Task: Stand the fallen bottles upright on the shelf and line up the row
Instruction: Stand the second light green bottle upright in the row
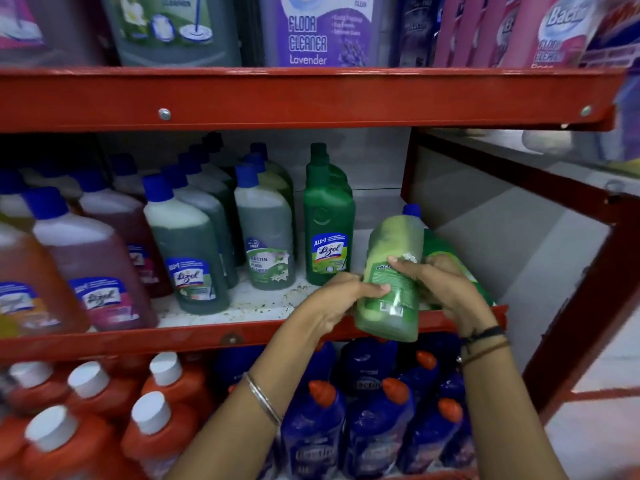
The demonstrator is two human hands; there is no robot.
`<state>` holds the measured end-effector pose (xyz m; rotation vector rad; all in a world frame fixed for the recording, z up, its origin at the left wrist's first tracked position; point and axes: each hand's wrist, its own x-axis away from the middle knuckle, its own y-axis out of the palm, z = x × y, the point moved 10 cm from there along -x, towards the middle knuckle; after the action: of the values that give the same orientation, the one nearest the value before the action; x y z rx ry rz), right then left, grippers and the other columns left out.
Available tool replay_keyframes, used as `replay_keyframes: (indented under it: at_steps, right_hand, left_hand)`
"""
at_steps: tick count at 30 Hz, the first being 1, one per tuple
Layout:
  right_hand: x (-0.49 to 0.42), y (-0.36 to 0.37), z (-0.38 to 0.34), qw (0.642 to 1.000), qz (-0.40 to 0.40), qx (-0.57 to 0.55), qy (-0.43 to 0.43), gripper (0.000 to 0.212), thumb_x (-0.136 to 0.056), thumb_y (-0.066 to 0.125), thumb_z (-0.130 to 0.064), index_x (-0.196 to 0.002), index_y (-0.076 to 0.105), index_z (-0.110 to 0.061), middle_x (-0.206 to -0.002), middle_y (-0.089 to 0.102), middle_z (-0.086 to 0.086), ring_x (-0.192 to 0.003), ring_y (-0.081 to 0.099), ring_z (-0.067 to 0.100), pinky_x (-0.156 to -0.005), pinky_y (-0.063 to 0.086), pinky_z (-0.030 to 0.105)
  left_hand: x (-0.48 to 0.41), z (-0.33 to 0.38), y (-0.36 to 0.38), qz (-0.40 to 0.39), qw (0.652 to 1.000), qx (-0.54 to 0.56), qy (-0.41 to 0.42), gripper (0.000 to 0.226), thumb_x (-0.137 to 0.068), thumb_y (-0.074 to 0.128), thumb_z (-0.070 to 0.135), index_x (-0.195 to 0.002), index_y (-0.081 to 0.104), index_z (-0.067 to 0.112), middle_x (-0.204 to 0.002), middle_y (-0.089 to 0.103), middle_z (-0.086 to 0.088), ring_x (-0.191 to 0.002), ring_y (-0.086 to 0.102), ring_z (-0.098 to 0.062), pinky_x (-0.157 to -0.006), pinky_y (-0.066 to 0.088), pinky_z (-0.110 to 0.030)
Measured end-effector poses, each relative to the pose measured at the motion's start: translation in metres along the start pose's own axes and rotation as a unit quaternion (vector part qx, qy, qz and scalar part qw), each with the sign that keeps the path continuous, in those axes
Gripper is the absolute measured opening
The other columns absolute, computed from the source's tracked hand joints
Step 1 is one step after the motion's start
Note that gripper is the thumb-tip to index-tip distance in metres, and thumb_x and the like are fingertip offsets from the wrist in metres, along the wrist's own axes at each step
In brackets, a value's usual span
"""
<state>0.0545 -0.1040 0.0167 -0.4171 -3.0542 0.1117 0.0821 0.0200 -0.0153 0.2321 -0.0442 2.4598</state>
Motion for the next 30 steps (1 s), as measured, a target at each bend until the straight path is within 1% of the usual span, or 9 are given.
replay_keyframes:
  at_steps: [6, 10, 14, 19, 22, 24, 26, 28, 30]
  right_hand:
    - [0.032, 0.060, -0.052, 0.987, -0.023, 0.037, -0.156, 0.055, -0.064, 0.082, -0.011, -0.112, 0.056, -0.008, -0.104, 0.069, 0.003, -0.087, 0.070, 0.011, -0.070, 0.058, 0.027]
    - [0.036, 0.115, -0.076, 0.968, -0.008, 0.105, -0.229, 0.069, -0.055, 0.087, -0.027, -0.112, 0.051, -0.018, -0.107, 0.065, -0.002, -0.098, 0.064, 0.015, -0.083, 0.055, 0.035]
    - [0.023, 0.158, -0.071, 0.967, -0.013, 0.101, -0.233, 0.074, -0.055, 0.086, -0.028, -0.117, 0.046, -0.017, -0.113, 0.063, 0.001, -0.103, 0.061, 0.017, -0.090, 0.053, 0.039]
    - [0.010, 0.180, -0.049, 0.963, -0.013, 0.124, -0.237, 0.068, -0.062, 0.083, -0.028, -0.118, 0.046, -0.016, -0.115, 0.059, 0.003, -0.098, 0.060, 0.008, -0.083, 0.052, 0.019]
    - [0.009, 0.178, -0.041, 0.960, 0.014, 0.150, -0.236, 0.063, -0.071, 0.075, -0.036, -0.125, 0.050, -0.018, -0.117, 0.055, 0.012, -0.091, 0.059, 0.003, -0.085, 0.055, 0.028]
    - [0.014, 0.181, -0.044, 0.957, 0.038, 0.162, -0.237, 0.053, -0.076, 0.071, -0.038, -0.122, 0.054, -0.017, -0.105, 0.054, 0.003, -0.092, 0.057, 0.008, -0.089, 0.053, 0.036]
    - [0.020, 0.188, -0.047, 0.954, 0.071, 0.176, -0.230, 0.060, -0.070, 0.071, -0.051, -0.117, 0.054, -0.018, -0.100, 0.047, -0.003, -0.103, 0.054, 0.021, -0.093, 0.049, 0.037]
    - [0.021, 0.195, -0.050, 0.950, 0.097, 0.205, -0.215, 0.076, -0.062, 0.070, -0.063, -0.118, 0.051, -0.016, -0.110, 0.046, 0.007, -0.105, 0.051, 0.023, -0.090, 0.047, 0.033]
    - [0.017, 0.196, -0.052, 0.949, 0.110, 0.213, -0.203, 0.073, -0.063, 0.071, -0.058, -0.117, 0.051, -0.013, -0.113, 0.048, 0.012, -0.102, 0.052, 0.023, -0.087, 0.046, 0.033]
  left_hand:
    - [0.072, 0.036, -0.052, 0.065, 0.983, -0.113, 0.130, 0.048, -0.076, 0.067, 0.001, -0.118, 0.050, 0.016, -0.103, 0.064, 0.004, -0.089, 0.062, -0.003, -0.071, 0.051, -0.013]
    - [0.100, 0.048, -0.107, 0.190, 0.944, -0.204, 0.179, 0.059, -0.068, 0.070, 0.011, -0.120, 0.044, 0.022, -0.108, 0.063, 0.000, -0.097, 0.062, -0.016, -0.085, 0.054, -0.039]
    - [0.108, 0.042, -0.149, 0.266, 0.923, -0.216, 0.173, 0.056, -0.071, 0.067, 0.001, -0.118, 0.041, 0.018, -0.111, 0.063, -0.007, -0.099, 0.063, -0.024, -0.085, 0.054, -0.047]
    - [0.105, 0.027, -0.169, 0.314, 0.895, -0.268, 0.167, 0.053, -0.069, 0.069, 0.007, -0.114, 0.041, 0.014, -0.110, 0.063, -0.013, -0.098, 0.062, -0.029, -0.082, 0.054, -0.048]
    - [0.109, 0.022, -0.173, 0.340, 0.880, -0.279, 0.179, 0.052, -0.070, 0.073, 0.013, -0.112, 0.042, 0.016, -0.109, 0.065, -0.010, -0.096, 0.063, -0.027, -0.081, 0.054, -0.043]
    - [0.115, 0.022, -0.172, 0.361, 0.867, -0.288, 0.187, 0.050, -0.069, 0.074, 0.018, -0.107, 0.042, 0.017, -0.106, 0.065, -0.009, -0.094, 0.063, -0.027, -0.077, 0.053, -0.039]
    - [0.122, 0.023, -0.165, 0.387, 0.843, -0.316, 0.197, 0.047, -0.072, 0.071, 0.021, -0.107, 0.040, 0.014, -0.109, 0.062, -0.011, -0.096, 0.060, -0.033, -0.073, 0.047, -0.039]
    - [0.128, 0.025, -0.155, 0.403, 0.826, -0.335, 0.207, 0.048, -0.076, 0.066, 0.023, -0.115, 0.040, 0.010, -0.115, 0.057, -0.014, -0.102, 0.056, -0.036, -0.075, 0.044, -0.041]
    - [0.128, 0.023, -0.148, 0.381, 0.833, -0.330, 0.229, 0.042, -0.078, 0.062, 0.020, -0.114, 0.042, 0.011, -0.114, 0.053, -0.012, -0.101, 0.056, -0.032, -0.076, 0.047, -0.042]
